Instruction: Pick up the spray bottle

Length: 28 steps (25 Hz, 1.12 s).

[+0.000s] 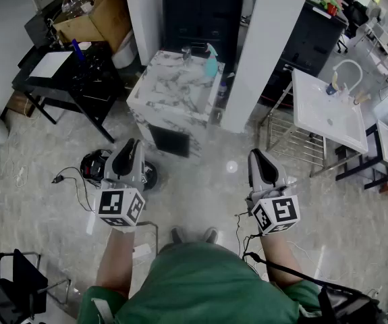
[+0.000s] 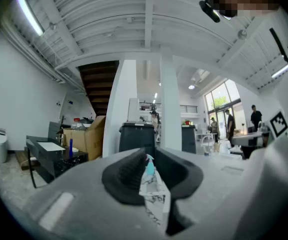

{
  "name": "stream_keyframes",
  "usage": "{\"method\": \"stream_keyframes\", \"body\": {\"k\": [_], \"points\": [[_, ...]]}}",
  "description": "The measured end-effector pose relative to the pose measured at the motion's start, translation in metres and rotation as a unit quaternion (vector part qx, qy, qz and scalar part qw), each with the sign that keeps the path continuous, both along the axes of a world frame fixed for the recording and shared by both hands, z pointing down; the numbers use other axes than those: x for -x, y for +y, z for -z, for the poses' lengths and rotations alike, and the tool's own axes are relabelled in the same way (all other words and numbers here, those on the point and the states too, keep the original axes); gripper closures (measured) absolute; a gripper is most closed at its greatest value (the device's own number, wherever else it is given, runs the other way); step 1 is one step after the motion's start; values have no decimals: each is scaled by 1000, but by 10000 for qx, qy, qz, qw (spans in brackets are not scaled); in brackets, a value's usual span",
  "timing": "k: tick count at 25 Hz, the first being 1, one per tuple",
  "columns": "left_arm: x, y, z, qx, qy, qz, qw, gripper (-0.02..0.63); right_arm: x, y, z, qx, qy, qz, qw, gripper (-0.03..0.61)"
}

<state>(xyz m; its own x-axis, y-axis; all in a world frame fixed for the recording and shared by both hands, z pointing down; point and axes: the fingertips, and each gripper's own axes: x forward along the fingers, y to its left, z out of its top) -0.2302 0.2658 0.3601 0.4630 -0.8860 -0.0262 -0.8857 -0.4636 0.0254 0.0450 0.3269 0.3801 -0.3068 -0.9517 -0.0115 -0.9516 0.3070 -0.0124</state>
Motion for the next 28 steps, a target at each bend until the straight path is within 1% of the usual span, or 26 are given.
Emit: {"method": "stream_keyframes", "body": {"k": [5,8,10,12,14,17,21,25,28], "points": [[6,-6,-4,52,25,32,10000,552,5,-6,-2,45,-58,-18,10000,558],[11,-10,-6,90,58,38,9999,552,8,-13,-2,131,-413,56,9990,558],[16,-12,-7,102,68,41,9999,551,11,-18,2,87,-629,139,9979,558],[21,-12,-6,92,63,18,9999,540,12,-27,9,-15,-523,159,9985,559],[29,-13,-3,27,75,-12,10000,524,12,-39,19,-100,-240,99,9996,558],[49,-18,3,-72,122,-6,9999,489,12,-60,37,-211,-15,-20,9998,558],[80,-36,-2,22,185,-25,9998,448,14,-86,47,-236,49,-258,9994,558],[101,-62,-8,154,282,-74,9995,445,22,-104,41,-164,-131,-500,9985,558],[104,-82,-8,199,366,-112,9991,445,31,-110,32,-137,-270,-609,9977,558]]}}
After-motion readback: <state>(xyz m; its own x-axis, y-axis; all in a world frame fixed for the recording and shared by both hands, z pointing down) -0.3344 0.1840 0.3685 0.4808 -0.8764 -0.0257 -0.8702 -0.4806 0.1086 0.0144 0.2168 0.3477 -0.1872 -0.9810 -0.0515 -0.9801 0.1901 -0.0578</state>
